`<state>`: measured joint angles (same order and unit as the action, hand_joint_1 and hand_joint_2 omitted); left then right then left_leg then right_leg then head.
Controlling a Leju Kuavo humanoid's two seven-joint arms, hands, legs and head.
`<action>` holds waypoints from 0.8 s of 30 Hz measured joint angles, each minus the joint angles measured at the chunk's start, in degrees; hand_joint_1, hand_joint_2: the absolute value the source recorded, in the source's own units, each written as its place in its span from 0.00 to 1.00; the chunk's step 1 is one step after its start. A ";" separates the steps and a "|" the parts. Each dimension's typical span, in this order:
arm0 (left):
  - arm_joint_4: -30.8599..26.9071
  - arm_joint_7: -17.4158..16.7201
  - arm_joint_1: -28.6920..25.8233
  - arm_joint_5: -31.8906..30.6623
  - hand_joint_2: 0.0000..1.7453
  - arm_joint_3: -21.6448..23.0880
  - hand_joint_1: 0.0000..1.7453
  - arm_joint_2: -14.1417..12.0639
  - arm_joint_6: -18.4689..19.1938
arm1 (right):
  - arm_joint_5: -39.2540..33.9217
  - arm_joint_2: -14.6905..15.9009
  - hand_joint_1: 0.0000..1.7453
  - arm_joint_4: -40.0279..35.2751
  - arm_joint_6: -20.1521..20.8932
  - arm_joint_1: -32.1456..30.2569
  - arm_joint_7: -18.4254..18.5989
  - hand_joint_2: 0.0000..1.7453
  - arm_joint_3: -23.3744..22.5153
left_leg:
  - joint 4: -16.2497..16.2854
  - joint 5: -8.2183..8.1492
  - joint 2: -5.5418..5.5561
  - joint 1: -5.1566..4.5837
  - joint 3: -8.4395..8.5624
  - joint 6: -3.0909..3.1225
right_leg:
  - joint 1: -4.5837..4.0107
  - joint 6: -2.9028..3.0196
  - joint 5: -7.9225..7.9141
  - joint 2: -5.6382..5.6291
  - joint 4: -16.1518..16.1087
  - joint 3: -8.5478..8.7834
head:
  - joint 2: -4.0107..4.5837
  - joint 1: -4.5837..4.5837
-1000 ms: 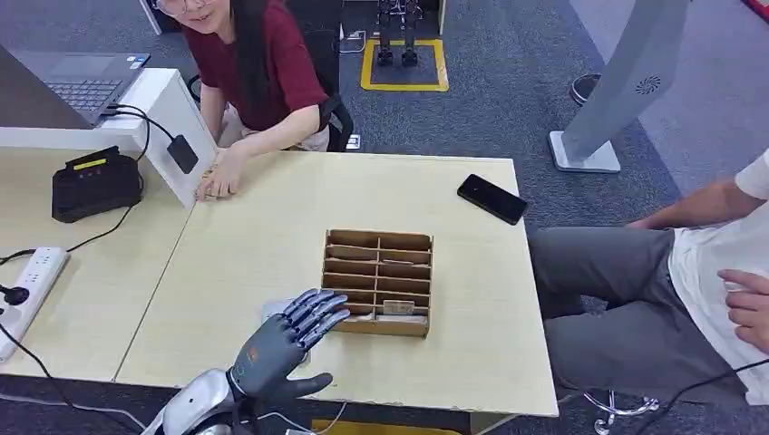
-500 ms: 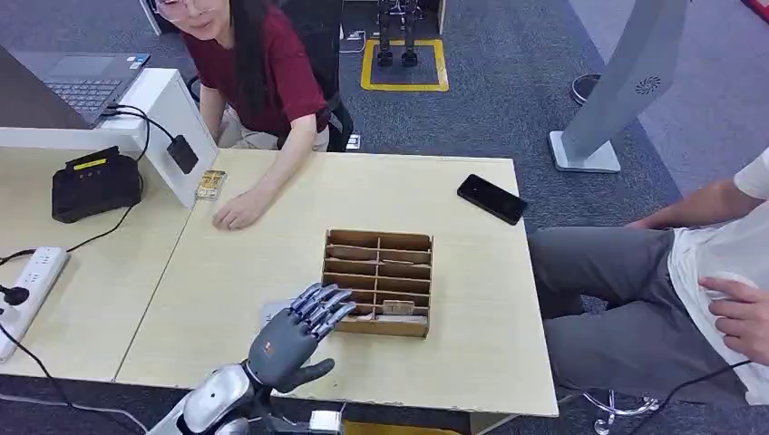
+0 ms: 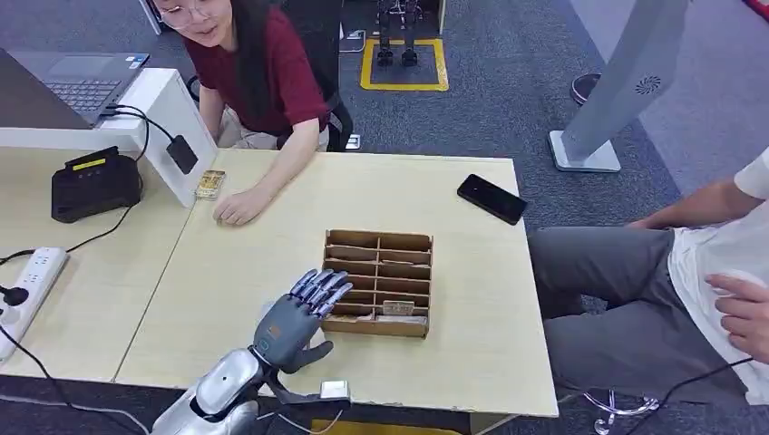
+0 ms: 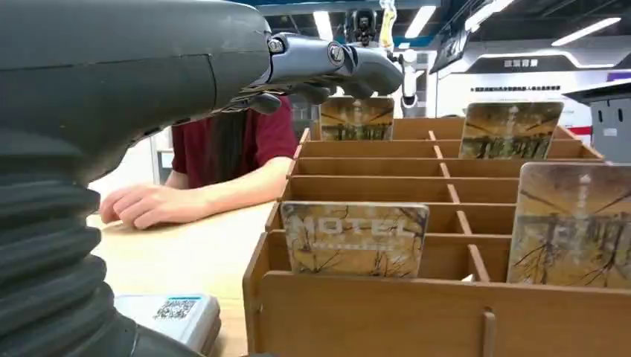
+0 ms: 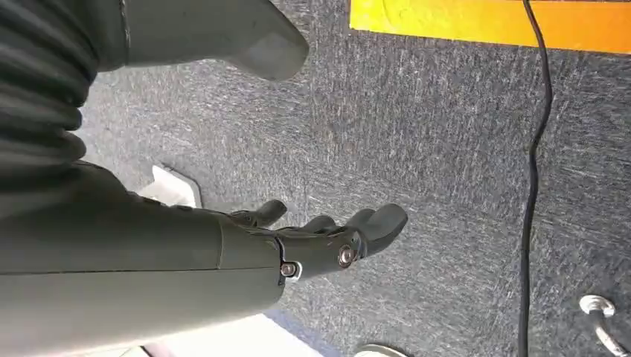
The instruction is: Pass the card to the sensor for recognition and then transmit it.
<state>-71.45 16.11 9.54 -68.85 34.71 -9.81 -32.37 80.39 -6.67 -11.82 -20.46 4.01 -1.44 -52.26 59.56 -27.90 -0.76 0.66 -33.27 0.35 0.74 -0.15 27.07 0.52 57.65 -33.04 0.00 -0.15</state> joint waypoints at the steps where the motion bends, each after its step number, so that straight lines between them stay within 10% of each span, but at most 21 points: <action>1: 0.17 0.00 0.00 0.11 1.00 -0.04 0.00 0.07 0.00 | 0.00 0.00 0.00 0.00 0.00 0.01 0.09 1.00 0.00 | 0.00 0.00 0.00 0.00 0.00 0.00 | 0.00 0.00 0.00 0.00 0.00 0.00 | 0.00 0.00; 24: -0.94 4.87 -0.30 9.05 1.00 -0.92 0.00 1.29 4.81 | 0.11 0.00 0.00 0.02 -0.11 0.00 -0.11 1.00 -0.59 | 0.00 0.00 0.01 0.00 -0.01 0.00 | 0.00 0.00 0.00 0.01 0.00 0.01 | 0.00 0.00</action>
<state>-72.39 20.98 9.24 -59.80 33.79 -8.52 -27.56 80.50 -6.67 -11.80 -20.57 4.00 -1.55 -52.85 59.56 -27.90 -0.76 0.66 -33.28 0.35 0.74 -0.15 27.07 0.52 57.65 -33.04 0.00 -0.15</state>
